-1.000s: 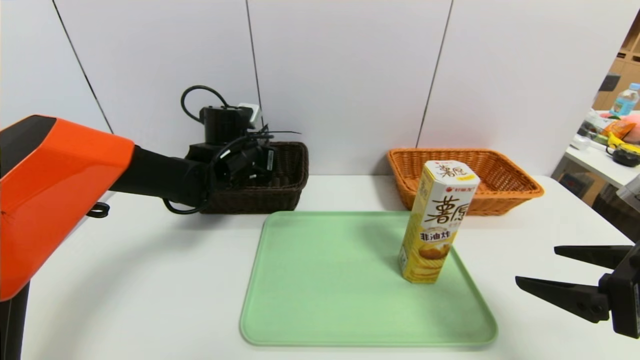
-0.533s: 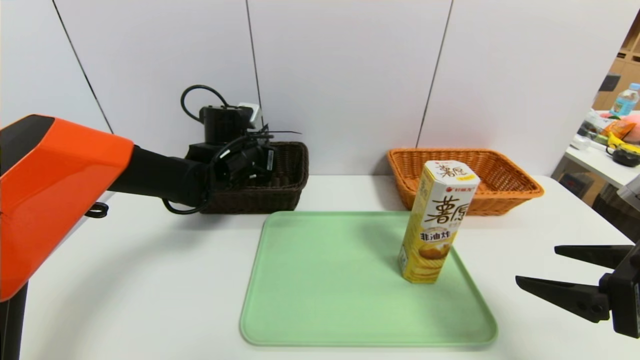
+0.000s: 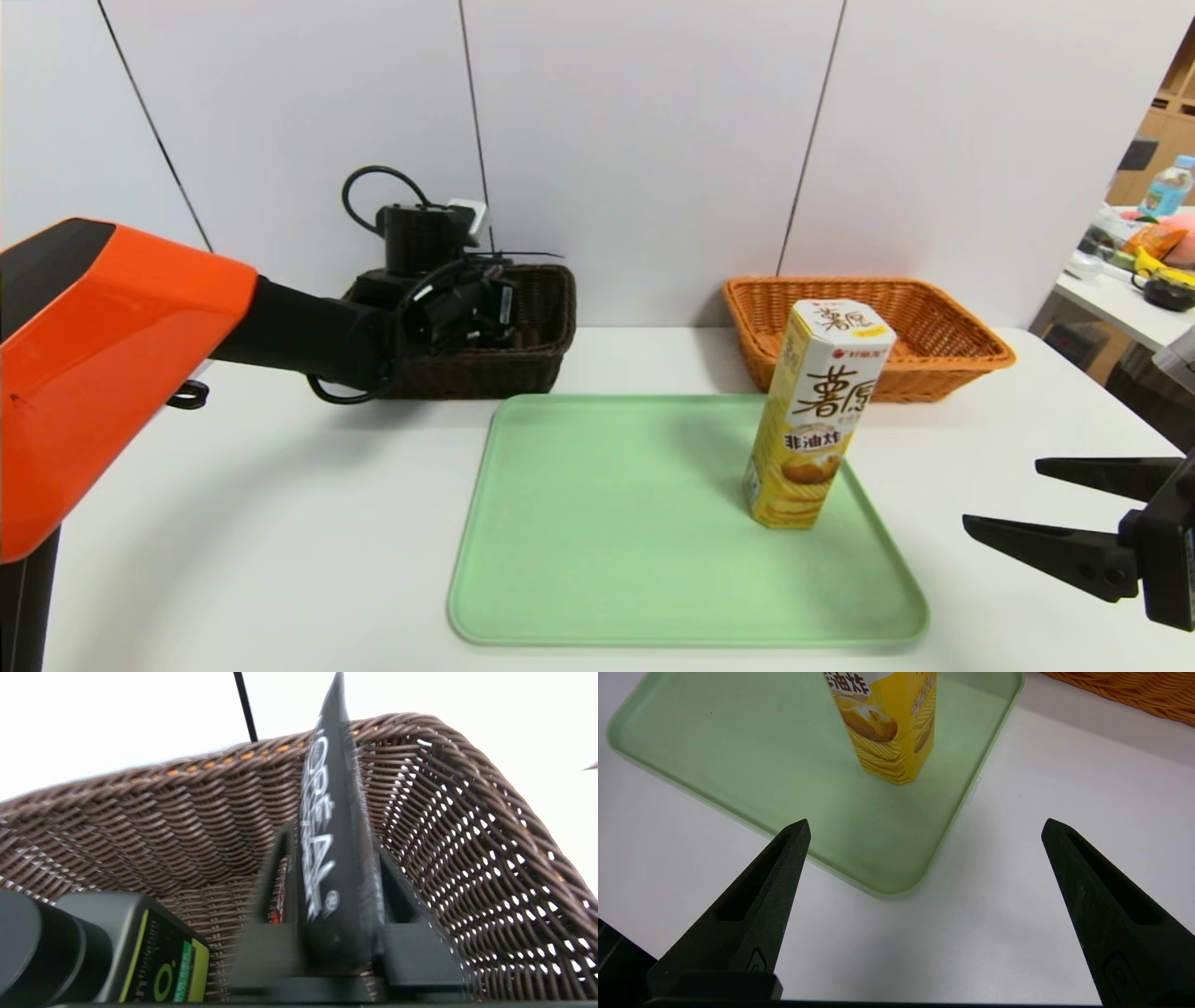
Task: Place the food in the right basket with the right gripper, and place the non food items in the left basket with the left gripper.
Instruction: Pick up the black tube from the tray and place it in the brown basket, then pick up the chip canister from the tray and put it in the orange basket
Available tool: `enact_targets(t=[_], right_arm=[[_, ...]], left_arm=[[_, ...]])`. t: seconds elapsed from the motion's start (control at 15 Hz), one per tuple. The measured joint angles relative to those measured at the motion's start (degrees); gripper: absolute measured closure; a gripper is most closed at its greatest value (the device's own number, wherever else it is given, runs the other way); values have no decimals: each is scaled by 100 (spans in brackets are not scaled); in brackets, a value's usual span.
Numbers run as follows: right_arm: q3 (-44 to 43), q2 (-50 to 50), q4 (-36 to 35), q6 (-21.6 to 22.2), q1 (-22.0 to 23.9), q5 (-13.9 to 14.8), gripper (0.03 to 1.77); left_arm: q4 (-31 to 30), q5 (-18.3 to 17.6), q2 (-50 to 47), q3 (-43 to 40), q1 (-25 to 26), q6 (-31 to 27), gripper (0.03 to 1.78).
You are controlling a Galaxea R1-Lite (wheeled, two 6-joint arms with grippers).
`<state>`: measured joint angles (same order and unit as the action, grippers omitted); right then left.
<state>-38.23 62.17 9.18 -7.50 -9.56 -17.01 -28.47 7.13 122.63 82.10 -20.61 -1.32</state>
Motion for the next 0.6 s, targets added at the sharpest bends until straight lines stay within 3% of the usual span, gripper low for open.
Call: enact_targets(t=[0.27,0.6], right_arm=[[2,1,2,4,0,-2,9],[9,4,-1,9,0,0,9]], left_arm=[[-4,-157,-7,-82,0,0,82],[-6,-157,-201,-85,-11,-5,48]])
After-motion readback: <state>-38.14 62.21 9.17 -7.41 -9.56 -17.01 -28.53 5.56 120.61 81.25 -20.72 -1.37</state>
